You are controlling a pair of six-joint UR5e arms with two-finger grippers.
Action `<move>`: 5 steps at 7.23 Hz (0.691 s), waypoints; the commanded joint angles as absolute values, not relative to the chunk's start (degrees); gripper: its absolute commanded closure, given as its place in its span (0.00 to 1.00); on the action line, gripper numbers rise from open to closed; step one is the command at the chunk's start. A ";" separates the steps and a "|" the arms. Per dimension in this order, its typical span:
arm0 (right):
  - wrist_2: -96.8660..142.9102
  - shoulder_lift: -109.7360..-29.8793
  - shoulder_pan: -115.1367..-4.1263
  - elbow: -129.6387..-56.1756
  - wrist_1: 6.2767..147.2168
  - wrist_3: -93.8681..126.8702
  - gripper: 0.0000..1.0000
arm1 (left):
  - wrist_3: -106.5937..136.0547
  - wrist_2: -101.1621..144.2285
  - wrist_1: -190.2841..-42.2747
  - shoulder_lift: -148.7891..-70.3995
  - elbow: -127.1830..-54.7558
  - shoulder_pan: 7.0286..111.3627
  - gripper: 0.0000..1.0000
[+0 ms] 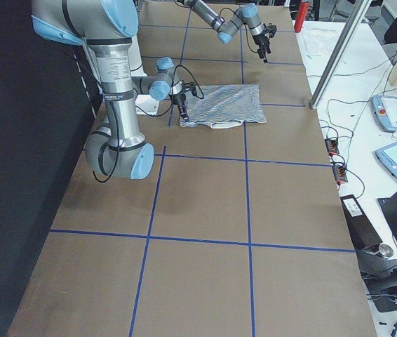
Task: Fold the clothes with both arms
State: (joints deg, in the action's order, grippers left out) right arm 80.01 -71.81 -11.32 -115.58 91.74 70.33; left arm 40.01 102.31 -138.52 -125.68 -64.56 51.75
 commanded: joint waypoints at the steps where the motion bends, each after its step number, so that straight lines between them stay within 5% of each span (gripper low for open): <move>1: 83.73 -72.33 -16.14 -118.56 85.40 70.75 0.00 | 42.26 102.39 -138.43 -125.60 -67.04 50.63 0.00; 5: 95.01 -77.60 -28.37 -118.39 63.85 77.90 0.00 | 68.82 107.99 -137.55 -116.21 -90.19 42.13 0.00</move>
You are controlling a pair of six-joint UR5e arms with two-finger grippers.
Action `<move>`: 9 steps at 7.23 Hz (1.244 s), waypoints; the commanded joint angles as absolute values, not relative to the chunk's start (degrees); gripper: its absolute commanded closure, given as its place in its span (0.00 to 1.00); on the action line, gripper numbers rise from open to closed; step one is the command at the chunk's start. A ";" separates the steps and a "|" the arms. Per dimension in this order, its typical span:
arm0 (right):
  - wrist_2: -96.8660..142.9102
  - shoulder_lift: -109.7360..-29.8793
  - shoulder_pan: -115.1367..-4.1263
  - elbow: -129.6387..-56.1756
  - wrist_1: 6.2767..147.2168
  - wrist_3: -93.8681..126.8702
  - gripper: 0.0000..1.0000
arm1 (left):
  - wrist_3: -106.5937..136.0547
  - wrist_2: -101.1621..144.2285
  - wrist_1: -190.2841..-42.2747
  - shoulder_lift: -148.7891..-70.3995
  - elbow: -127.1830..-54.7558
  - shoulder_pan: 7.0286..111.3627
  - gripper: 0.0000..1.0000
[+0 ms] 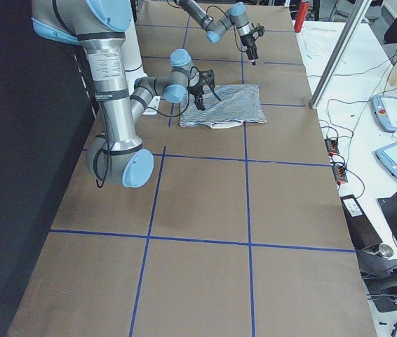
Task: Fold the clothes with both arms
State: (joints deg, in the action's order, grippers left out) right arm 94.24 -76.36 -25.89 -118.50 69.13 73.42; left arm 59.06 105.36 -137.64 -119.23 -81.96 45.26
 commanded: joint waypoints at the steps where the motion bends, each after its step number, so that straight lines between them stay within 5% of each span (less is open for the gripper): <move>1: 95.18 -77.43 -30.56 -118.30 62.50 82.48 0.00 | 73.52 107.23 -137.46 -111.41 -97.92 37.58 0.00; 3: 95.19 -77.26 -33.30 -117.17 62.67 86.30 0.00 | 90.97 94.30 -137.37 -108.20 -103.26 26.08 0.03; 4: 95.19 -77.08 -33.83 -116.64 62.67 87.27 0.00 | 96.97 88.56 -137.37 -107.58 -103.36 21.14 0.14; 5: 95.19 -76.99 -33.92 -116.63 62.67 87.36 0.00 | 103.38 83.98 -136.42 -107.58 -103.36 17.44 0.38; 6: 95.01 -76.91 -33.93 -116.54 62.67 87.36 0.00 | 106.23 83.24 -131.71 -107.93 -104.06 15.84 0.51; 9: 95.01 -76.90 -33.93 -116.37 62.75 87.80 0.00 | 105.56 86.74 -118.33 -108.10 -110.29 13.55 0.50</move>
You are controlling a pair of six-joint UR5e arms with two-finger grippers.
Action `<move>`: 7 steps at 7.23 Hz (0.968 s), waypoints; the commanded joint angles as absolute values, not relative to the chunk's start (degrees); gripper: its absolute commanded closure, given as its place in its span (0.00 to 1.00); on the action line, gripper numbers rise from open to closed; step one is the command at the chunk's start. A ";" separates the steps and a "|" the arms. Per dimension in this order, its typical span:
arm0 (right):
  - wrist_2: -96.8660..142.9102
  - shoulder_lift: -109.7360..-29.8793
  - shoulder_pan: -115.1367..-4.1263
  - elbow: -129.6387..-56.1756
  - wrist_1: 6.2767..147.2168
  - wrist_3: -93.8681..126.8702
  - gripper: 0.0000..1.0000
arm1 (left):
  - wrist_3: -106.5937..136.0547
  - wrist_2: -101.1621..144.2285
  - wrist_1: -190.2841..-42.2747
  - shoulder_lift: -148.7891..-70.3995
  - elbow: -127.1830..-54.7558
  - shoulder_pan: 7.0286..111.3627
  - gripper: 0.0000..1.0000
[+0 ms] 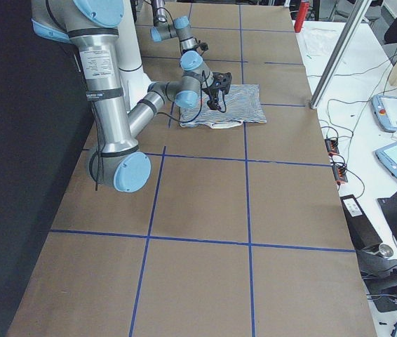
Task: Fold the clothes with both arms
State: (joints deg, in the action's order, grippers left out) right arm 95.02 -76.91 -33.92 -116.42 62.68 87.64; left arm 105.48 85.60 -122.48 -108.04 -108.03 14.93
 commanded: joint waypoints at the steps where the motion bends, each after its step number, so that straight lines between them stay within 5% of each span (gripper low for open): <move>1: 95.01 -76.99 -33.93 -116.37 62.75 87.72 0.00 | 105.47 86.75 -117.60 -108.11 -110.39 11.36 0.50; 7: 94.92 -76.90 -33.93 -115.93 62.67 87.80 0.00 | 105.47 86.49 -117.42 -108.28 -108.99 8.00 0.50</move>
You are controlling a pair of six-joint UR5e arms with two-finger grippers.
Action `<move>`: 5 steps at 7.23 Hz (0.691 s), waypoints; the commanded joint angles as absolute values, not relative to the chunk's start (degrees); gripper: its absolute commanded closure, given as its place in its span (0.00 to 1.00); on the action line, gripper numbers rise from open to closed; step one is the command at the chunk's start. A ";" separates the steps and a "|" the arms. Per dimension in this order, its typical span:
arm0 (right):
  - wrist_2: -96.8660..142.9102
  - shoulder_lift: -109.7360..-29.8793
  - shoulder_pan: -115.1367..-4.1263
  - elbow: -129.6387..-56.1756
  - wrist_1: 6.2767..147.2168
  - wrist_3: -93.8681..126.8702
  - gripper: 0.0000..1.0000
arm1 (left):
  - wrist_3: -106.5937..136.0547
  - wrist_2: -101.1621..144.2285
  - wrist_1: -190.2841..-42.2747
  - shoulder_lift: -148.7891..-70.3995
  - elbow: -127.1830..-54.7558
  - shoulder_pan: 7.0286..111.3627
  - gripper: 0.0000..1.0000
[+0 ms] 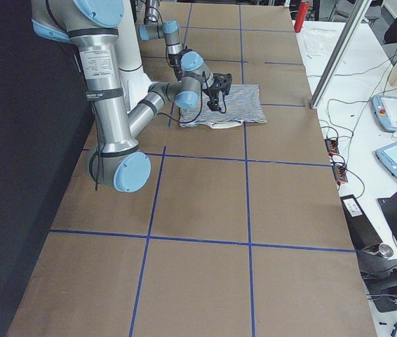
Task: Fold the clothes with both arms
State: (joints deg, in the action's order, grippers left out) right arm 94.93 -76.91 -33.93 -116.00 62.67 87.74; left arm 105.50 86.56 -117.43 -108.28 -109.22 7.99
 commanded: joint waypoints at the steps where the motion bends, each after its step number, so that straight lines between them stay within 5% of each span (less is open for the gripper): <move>1: 94.83 -76.90 -33.93 -115.93 62.67 87.80 0.00 | 105.38 86.48 -117.42 -108.28 -108.72 8.00 0.50; 5: 94.75 -76.99 -33.93 -115.40 62.67 87.80 0.00 | 105.38 86.31 -117.42 -108.37 -108.19 7.91 0.51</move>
State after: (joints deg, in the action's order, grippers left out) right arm 94.76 -76.98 -33.92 -115.50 62.67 87.80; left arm 105.38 86.38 -117.42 -108.34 -108.33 7.96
